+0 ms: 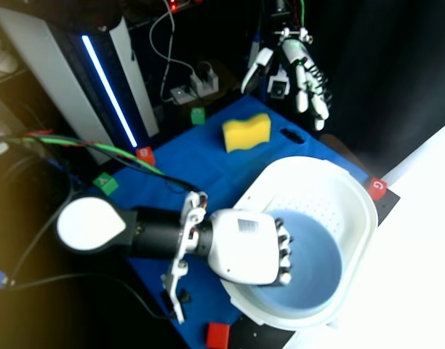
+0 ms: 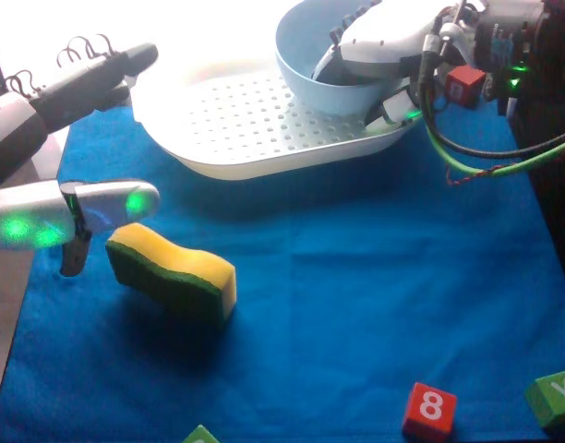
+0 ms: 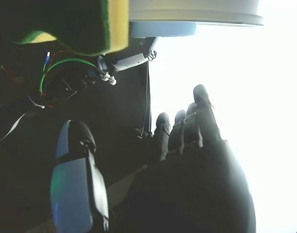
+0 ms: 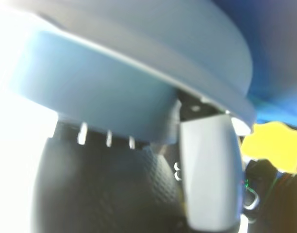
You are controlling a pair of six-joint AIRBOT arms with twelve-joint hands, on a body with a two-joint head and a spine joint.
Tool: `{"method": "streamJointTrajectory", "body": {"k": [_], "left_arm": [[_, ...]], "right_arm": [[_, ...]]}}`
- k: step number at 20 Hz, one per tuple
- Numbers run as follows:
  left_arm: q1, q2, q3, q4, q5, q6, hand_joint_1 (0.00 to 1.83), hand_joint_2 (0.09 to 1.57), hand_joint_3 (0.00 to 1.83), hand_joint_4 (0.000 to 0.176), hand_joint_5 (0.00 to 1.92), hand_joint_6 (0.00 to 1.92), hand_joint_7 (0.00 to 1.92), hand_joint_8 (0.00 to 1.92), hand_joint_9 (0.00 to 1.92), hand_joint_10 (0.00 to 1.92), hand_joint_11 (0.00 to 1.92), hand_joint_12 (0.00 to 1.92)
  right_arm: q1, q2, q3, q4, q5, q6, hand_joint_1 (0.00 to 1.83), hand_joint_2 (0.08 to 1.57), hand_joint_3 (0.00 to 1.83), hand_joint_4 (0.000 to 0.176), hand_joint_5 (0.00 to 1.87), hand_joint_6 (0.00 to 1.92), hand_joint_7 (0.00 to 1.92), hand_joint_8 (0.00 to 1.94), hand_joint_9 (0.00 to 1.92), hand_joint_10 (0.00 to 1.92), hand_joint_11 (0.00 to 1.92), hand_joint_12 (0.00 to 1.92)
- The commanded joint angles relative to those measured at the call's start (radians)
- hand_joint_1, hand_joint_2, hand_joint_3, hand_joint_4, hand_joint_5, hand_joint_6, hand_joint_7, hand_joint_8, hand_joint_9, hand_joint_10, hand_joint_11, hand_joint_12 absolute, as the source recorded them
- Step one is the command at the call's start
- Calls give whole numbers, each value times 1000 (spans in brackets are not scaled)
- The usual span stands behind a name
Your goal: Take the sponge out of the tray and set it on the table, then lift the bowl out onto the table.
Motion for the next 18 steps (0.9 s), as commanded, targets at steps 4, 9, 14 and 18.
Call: {"method": "streamJointTrajectory", "body": {"k": [4,9,14,18], "left_arm": [[-10,-4,3,-18,-136,-12,574,1011,0,73,25,1,4,1,57,4,216,66],[-9,-5,2,-19,-139,-15,549,1061,15,55,1,0,0,0,35,0,195,60],[-4,-5,-2,-25,-145,-15,648,1062,0,95,0,0,0,0,11,3,129,36],[-1,-5,-4,-29,-148,-16,618,1031,0,61,39,12,0,0,0,0,139,40]], "right_arm": [[9,-1,9,38,16,-4,1568,1164,0,136,1108,1921,1486,1941,1636,1921,1656,1921],[11,2,15,149,112,-4,1550,1185,10,137,1125,1921,1501,1941,1615,1921,1643,1921],[12,32,-14,248,241,-4,1607,1161,15,0,1265,1921,1460,1941,1598,1921,1635,1921],[12,73,-55,284,308,-4,1693,1116,0,0,1134,1921,1400,1941,1594,1921,1674,1921]]}}
